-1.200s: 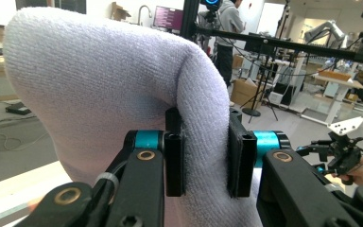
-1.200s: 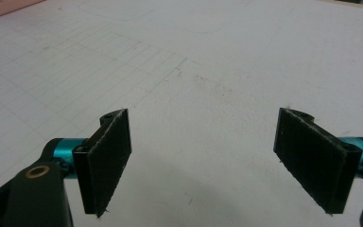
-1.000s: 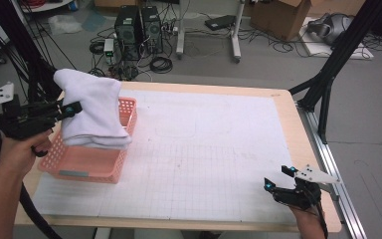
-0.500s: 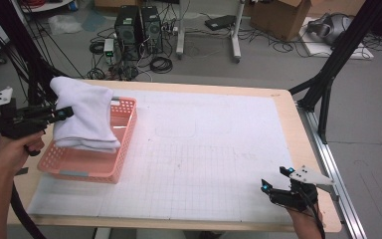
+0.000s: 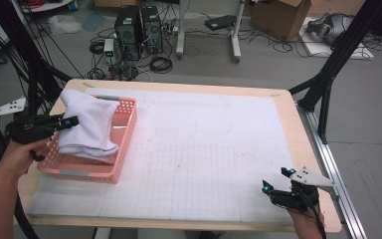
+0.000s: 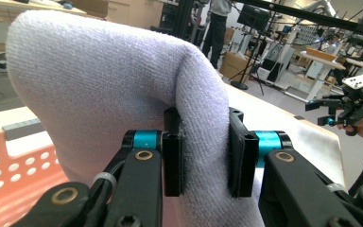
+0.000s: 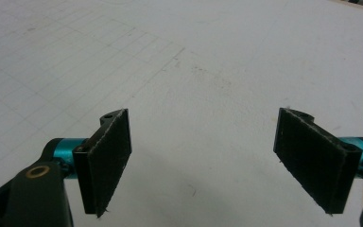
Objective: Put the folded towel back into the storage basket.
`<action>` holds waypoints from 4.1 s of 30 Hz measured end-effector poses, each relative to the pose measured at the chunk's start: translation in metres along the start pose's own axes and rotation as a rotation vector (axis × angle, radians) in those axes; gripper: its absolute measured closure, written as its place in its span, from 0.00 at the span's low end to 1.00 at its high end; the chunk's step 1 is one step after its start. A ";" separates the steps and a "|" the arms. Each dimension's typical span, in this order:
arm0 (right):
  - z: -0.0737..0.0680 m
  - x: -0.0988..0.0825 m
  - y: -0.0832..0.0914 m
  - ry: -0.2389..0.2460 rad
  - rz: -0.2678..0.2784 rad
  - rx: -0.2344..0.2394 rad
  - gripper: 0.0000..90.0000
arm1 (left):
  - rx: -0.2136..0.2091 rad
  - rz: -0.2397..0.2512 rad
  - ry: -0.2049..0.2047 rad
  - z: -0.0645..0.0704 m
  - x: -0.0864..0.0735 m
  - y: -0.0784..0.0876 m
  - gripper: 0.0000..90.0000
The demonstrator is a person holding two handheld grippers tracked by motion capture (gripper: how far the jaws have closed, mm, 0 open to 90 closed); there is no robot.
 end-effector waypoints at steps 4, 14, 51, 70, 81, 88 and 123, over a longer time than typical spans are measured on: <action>0.000 0.000 0.001 -0.001 0.002 -0.001 0.21 | -0.009 -0.027 -0.005 0.000 -0.006 -0.004 0.80; -0.002 0.001 0.000 0.008 0.001 -0.003 0.21 | -0.047 -0.065 -0.013 0.001 -0.023 -0.025 0.79; -0.004 0.002 0.002 0.007 0.011 0.004 0.21 | 0.581 -0.484 0.161 -0.051 -0.067 -0.044 0.45; -0.004 0.006 0.004 0.004 0.036 0.013 0.21 | 0.488 -0.048 0.088 -0.013 -0.028 -0.052 0.35; -0.005 0.008 0.005 -0.006 0.057 0.021 0.21 | 0.339 0.191 0.028 0.055 -0.001 -0.074 0.19; -0.004 0.007 0.006 -0.013 0.064 0.029 0.21 | 0.237 0.161 -0.027 0.099 -0.011 -0.107 0.19; -0.016 0.013 0.002 0.021 0.077 0.055 0.21 | 0.052 -0.047 -0.121 0.181 -0.106 -0.177 0.22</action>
Point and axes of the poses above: each handheld gripper's, and its own axes: y roughly backward along the jaws, x roughly out of its top, z roughly to its right, the point moved 7 cm from there along -y, roughly forward along the jaws, and after that the axes turned 5 degrees about y, right-handed, at the moved point
